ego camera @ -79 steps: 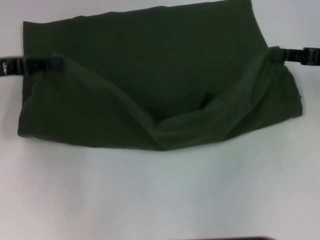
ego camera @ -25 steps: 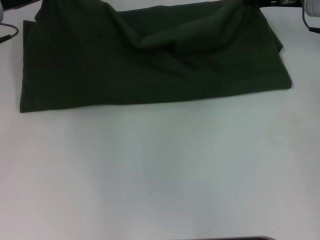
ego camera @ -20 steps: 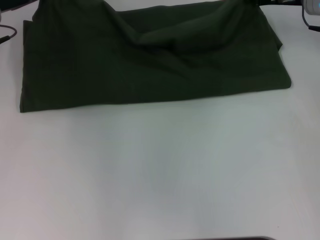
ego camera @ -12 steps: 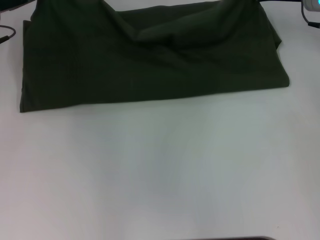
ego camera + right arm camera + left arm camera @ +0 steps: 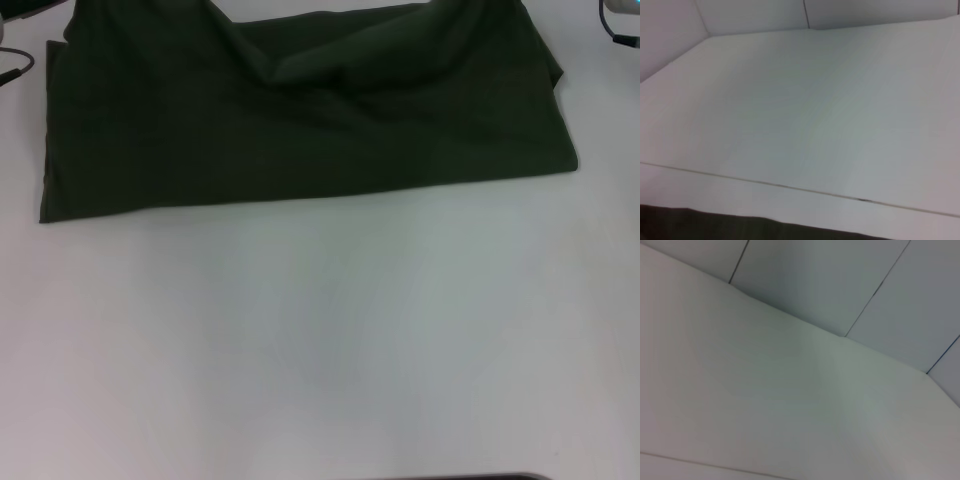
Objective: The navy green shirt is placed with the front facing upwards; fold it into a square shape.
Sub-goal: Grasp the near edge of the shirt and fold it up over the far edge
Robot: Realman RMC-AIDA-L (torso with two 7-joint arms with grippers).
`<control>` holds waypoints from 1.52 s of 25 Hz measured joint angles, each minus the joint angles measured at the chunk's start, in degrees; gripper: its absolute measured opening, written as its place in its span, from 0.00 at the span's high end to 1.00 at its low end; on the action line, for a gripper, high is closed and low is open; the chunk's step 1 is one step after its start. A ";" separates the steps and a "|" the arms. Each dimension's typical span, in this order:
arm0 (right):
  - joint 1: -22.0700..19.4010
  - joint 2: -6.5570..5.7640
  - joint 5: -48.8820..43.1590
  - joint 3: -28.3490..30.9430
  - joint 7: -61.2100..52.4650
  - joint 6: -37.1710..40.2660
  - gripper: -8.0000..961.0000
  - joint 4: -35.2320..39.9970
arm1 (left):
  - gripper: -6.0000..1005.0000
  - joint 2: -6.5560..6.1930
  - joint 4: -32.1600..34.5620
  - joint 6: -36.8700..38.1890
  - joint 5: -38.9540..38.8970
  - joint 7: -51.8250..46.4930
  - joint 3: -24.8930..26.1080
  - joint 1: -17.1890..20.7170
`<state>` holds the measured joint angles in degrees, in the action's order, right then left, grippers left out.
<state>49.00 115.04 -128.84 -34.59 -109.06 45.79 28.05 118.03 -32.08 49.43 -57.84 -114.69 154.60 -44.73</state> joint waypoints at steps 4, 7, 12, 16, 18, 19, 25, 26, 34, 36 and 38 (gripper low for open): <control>0.07 0.02 -0.01 -0.02 0.00 -0.35 0.88 -0.40 | 0.96 0.00 0.00 -0.05 0.00 0.00 -0.07 -0.06; 0.07 -0.03 -0.01 -0.04 0.00 -0.64 0.88 -0.62 | 0.95 0.00 0.00 -0.18 0.00 0.00 -0.11 -0.07; 0.06 -0.04 -0.01 -0.04 0.01 -0.78 0.87 -0.66 | 0.94 0.00 0.00 -0.22 -0.33 0.00 -0.18 0.34; 0.09 -0.01 -0.01 -0.04 0.07 -0.79 0.87 -0.49 | 0.93 0.00 -0.29 0.35 -0.73 0.00 -0.09 0.71; 0.16 -0.01 -0.01 -0.04 0.07 -0.74 0.87 -0.42 | 0.92 0.00 -0.37 0.51 -1.13 0.01 -0.22 0.85; 0.21 0.00 -0.01 -0.03 0.07 -0.68 0.87 -0.38 | 0.92 0.00 -0.45 0.63 -1.50 0.04 -0.33 0.96; 0.52 0.00 -0.01 -0.04 -0.04 -0.48 0.86 -0.15 | 0.91 -0.09 -0.58 0.74 -1.88 0.44 -0.52 1.15; 0.56 0.00 -0.01 -0.04 -0.04 -0.47 0.86 -0.14 | 0.90 -0.12 -0.56 0.74 -1.90 0.55 -0.53 1.15; 0.92 -0.27 -0.01 -0.03 -0.12 -0.66 0.86 -0.09 | 0.88 -0.23 -0.61 0.94 -1.93 0.68 -0.50 1.21; 1.04 -0.29 -0.01 -0.03 -0.07 -0.73 0.85 -0.23 | 0.88 -0.27 -0.61 0.94 -1.93 0.69 -0.46 1.19; 1.12 -0.27 -0.01 -0.04 -0.01 -0.78 0.85 -0.40 | 0.87 -0.31 -0.61 0.94 -1.93 0.70 -0.45 1.15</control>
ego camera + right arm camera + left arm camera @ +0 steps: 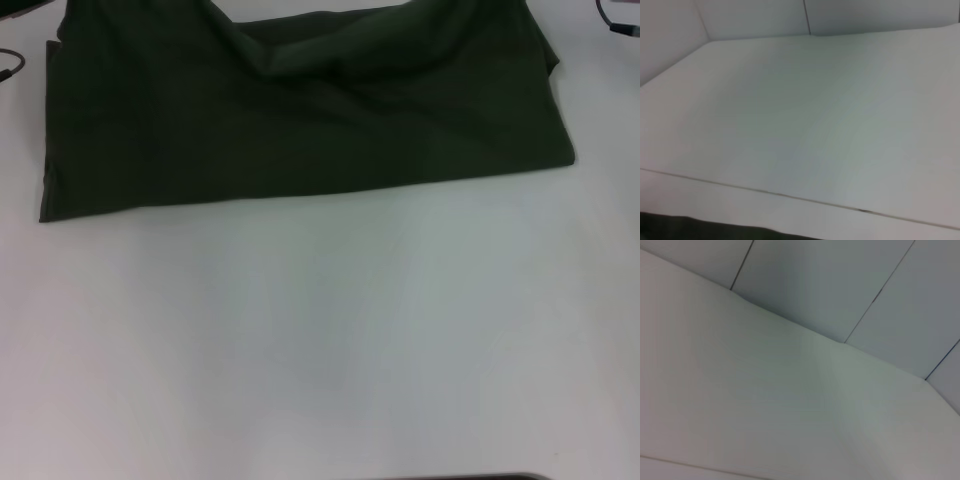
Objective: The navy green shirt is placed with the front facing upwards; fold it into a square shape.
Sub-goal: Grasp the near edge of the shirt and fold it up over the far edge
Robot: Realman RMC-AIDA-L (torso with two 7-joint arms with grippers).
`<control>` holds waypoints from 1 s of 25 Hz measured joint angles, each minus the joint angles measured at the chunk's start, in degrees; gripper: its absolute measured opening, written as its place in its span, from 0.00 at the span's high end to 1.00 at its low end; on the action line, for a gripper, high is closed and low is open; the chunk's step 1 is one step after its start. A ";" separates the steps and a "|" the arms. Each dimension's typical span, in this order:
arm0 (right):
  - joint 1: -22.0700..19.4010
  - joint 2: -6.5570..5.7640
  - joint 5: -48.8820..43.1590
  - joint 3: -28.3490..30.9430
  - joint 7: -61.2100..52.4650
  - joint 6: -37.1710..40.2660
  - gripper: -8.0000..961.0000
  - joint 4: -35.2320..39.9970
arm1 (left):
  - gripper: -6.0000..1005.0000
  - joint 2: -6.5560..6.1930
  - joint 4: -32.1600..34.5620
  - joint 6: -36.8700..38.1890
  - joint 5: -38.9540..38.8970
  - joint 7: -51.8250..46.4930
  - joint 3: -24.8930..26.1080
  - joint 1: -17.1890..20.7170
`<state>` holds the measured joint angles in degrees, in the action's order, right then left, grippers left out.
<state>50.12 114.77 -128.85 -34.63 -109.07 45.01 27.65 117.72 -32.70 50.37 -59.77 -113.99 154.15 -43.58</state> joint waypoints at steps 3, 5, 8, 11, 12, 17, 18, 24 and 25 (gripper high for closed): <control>0.10 0.14 0.00 -0.07 0.01 -0.13 0.85 -0.07 | 0.87 -0.04 0.00 -0.06 0.00 0.02 0.01 -0.01; 0.13 0.19 0.00 -0.08 0.01 -0.19 0.85 -0.09 | 0.86 -0.04 0.04 -0.22 0.00 0.06 0.02 -0.01; 0.14 0.25 -0.02 -0.08 0.01 -0.25 0.85 -0.16 | 0.86 -0.04 0.21 -0.41 0.00 0.17 -0.03 -0.01; 0.15 0.26 -0.04 -0.08 0.01 -0.28 0.84 -0.20 | 0.85 -0.04 0.34 -0.51 0.00 0.58 -0.06 -0.01; 0.16 0.27 -0.04 -0.08 0.01 -0.29 0.84 -0.21 | 0.85 -0.02 0.34 -0.55 0.00 0.64 -0.06 -0.01; -0.17 0.66 -0.01 -0.09 0.01 -2.05 0.84 -0.23 | 0.83 0.71 0.24 -1.81 0.00 0.82 0.11 0.05; -0.25 0.72 -0.02 -0.09 0.18 -2.36 0.84 -0.23 | 0.83 0.85 0.27 -2.18 0.00 1.21 0.11 0.12; -0.70 1.04 -0.03 -0.08 1.76 -4.45 0.83 0.07 | 0.82 1.26 0.60 -3.76 -2.13 3.08 0.16 0.80; -0.75 1.07 -0.03 -0.08 2.01 -5.03 0.83 0.14 | 0.81 1.38 0.60 -4.19 -2.75 3.31 0.17 1.02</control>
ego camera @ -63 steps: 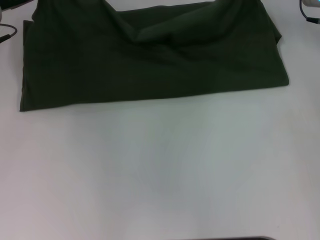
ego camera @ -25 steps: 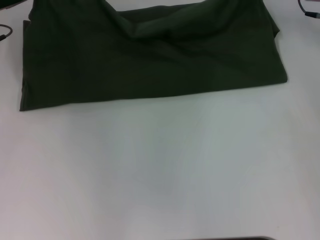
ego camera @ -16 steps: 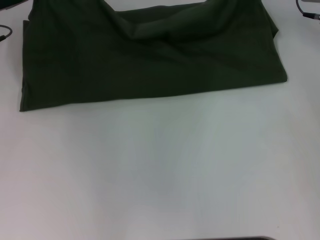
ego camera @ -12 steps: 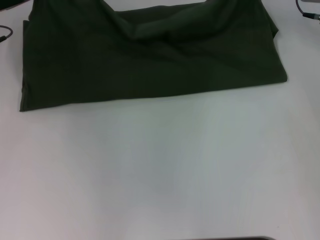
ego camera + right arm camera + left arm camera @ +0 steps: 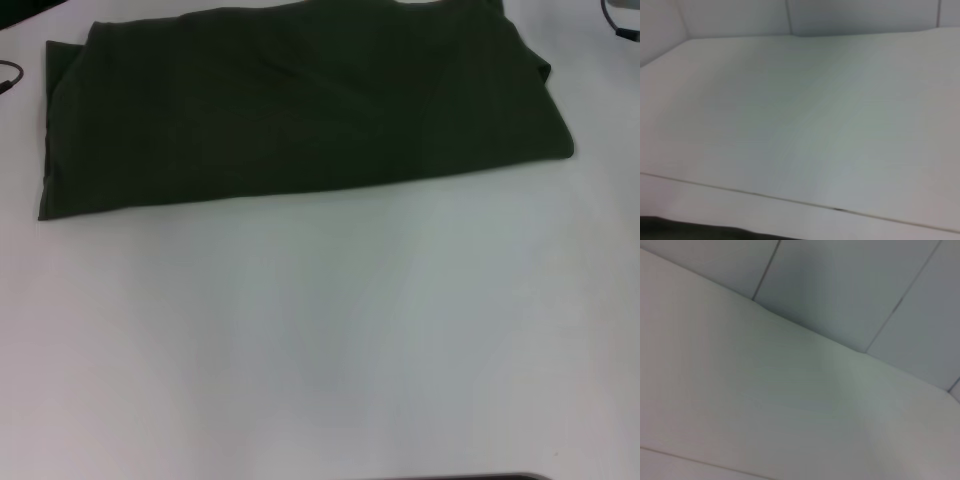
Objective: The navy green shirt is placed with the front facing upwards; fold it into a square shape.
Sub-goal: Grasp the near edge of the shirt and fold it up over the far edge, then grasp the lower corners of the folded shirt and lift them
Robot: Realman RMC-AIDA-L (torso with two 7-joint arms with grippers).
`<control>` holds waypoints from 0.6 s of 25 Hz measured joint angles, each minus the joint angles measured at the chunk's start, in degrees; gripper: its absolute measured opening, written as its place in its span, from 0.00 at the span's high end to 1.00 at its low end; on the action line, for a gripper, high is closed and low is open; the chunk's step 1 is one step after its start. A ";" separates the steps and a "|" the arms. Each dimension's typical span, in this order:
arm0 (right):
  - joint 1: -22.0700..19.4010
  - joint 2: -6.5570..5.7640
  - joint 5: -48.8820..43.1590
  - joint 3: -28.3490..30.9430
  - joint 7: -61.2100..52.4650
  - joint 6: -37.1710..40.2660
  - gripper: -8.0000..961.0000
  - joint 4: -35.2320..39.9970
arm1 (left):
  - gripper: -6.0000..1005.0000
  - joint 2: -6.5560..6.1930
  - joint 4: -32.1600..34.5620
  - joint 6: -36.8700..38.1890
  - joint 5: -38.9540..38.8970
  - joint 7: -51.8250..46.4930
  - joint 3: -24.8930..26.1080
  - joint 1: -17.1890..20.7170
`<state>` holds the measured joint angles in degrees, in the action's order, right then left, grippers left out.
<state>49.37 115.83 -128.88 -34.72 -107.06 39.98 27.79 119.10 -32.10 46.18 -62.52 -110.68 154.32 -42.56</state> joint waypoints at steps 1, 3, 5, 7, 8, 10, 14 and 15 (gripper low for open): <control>-0.05 0.00 0.01 0.00 0.28 -0.39 0.83 0.06 | 0.77 0.07 -0.01 -0.40 -0.62 0.23 -0.02 0.19; -0.19 0.00 0.01 0.02 0.86 -1.60 0.69 0.29 | 0.70 0.20 0.00 -1.23 -1.83 0.81 -0.13 0.58; -0.34 0.00 0.03 0.12 1.15 -2.61 0.56 0.75 | 0.62 0.44 0.00 -2.28 -3.36 1.68 -0.19 1.10; -0.68 0.00 0.05 0.37 1.18 -2.98 0.46 1.37 | 0.55 0.51 0.00 -2.63 -4.13 2.01 -0.22 1.46; -0.90 0.00 0.16 0.52 1.17 -2.96 0.41 1.76 | 0.52 0.52 -0.04 -2.66 -4.31 2.05 -0.22 1.65; -1.87 0.00 1.18 0.35 1.16 -2.22 0.35 2.87 | 0.46 0.66 -0.33 -2.32 -4.56 2.17 -0.23 1.98; -5.15 0.09 4.08 0.06 1.16 3.02 0.35 5.80 | 0.35 0.77 -0.72 0.89 -4.62 3.14 -0.26 2.65; -6.00 0.12 4.71 0.06 1.15 4.61 0.35 6.50 | 0.32 0.61 -0.73 2.93 -4.56 3.43 -0.28 3.01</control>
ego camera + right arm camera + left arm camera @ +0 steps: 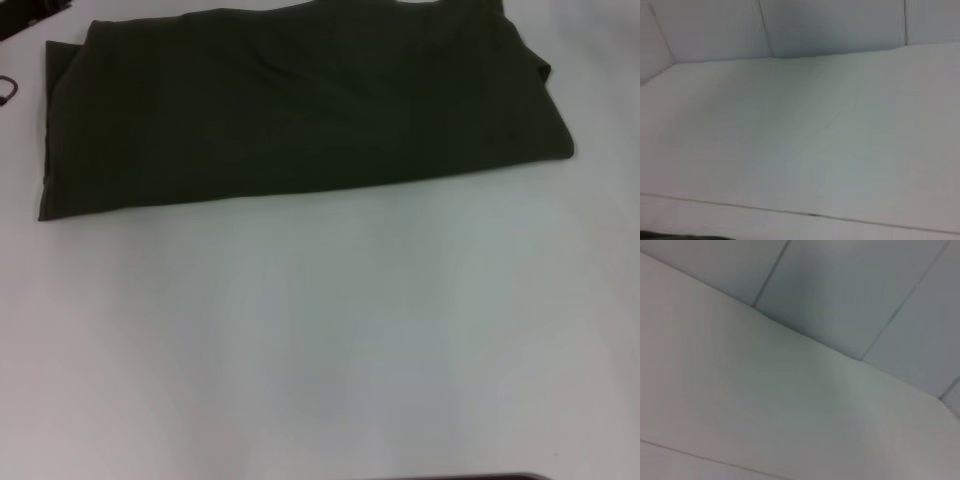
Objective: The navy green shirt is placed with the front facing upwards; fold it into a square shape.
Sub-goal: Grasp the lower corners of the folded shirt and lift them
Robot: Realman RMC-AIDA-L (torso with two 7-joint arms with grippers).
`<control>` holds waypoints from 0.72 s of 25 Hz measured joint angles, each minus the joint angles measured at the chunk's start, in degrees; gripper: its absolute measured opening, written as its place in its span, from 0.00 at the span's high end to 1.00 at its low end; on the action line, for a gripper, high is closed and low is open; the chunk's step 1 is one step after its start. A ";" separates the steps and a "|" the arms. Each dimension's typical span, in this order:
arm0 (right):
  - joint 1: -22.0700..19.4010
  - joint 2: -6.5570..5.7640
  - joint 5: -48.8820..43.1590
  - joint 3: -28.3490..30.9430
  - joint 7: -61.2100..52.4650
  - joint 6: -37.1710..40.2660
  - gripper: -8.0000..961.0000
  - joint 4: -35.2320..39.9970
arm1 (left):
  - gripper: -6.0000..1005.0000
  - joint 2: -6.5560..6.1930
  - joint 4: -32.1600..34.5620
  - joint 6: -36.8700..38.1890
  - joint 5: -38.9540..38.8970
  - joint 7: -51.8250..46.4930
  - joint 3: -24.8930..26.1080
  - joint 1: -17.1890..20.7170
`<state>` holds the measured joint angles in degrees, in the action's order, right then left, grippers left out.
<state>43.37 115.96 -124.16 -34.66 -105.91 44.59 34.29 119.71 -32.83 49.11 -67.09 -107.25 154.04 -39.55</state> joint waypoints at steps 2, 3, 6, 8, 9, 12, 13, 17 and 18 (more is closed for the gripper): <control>-2.23 0.01 1.31 0.00 -0.01 3.93 0.35 2.18 | 0.27 -0.42 -0.09 3.28 0.02 0.38 -0.02 0.59; -3.23 0.02 1.86 0.00 -0.01 5.62 0.35 3.16 | 0.25 -0.62 -0.35 5.24 -0.01 0.68 -0.05 0.93; -6.11 0.12 2.71 0.02 -0.30 10.56 0.35 5.67 | 0.20 -0.45 -2.71 10.41 -0.09 1.40 0.01 2.67; -7.91 0.01 2.79 0.05 -0.62 13.90 0.35 6.90 | 0.20 0.17 -4.82 13.50 -0.10 1.43 -0.02 3.98; -8.62 -0.17 2.79 0.05 -0.82 15.24 0.35 7.13 | 0.20 0.45 -5.64 14.99 -0.11 1.44 -0.07 4.65; -10.39 -1.04 1.90 -0.03 -2.72 19.01 0.35 7.25 | 0.20 0.57 -6.16 17.47 -0.08 1.51 -0.12 5.88; -10.77 -1.38 1.28 -0.06 -3.70 20.08 0.35 7.23 | 0.20 0.52 -6.17 18.36 0.00 1.61 -0.14 6.29; -11.87 -2.27 -0.79 0.01 -7.36 22.37 0.35 7.22 | 0.20 0.32 -6.16 20.80 0.22 2.31 -0.15 7.62; -12.37 -2.61 -1.20 0.02 -8.69 23.45 0.35 7.14 | 0.20 0.30 -6.23 21.37 0.14 2.36 -0.15 7.91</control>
<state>31.00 113.35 -125.36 -34.63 -114.60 68.04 41.42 120.01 -39.06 70.48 -66.95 -104.89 153.89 -31.65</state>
